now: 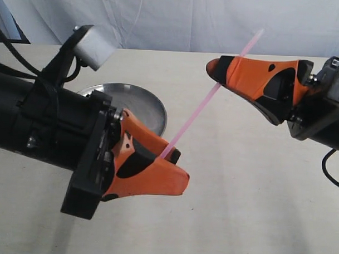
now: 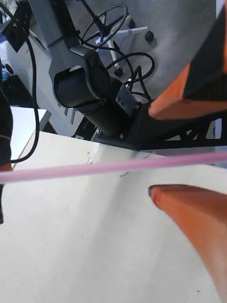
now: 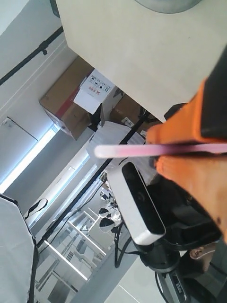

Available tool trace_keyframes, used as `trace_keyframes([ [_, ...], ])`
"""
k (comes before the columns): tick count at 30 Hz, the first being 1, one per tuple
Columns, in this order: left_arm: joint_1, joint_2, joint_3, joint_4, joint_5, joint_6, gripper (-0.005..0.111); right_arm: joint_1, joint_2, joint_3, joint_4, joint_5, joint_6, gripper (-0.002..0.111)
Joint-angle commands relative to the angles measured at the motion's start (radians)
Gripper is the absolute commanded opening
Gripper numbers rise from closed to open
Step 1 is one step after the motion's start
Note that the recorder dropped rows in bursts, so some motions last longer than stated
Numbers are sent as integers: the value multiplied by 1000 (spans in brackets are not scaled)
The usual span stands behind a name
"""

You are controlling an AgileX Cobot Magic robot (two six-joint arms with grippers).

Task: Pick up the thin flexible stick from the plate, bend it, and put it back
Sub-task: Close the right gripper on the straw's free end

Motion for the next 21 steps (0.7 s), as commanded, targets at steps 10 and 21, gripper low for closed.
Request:
trace_keyframes([
  [10,-4,3,2,100,-64,-97,0,-4,2,-7,15,-1,-26,-1],
  [21,-4,3,2,85,-46,-97,0,-4,2,-7,-73,125,-43,-1],
])
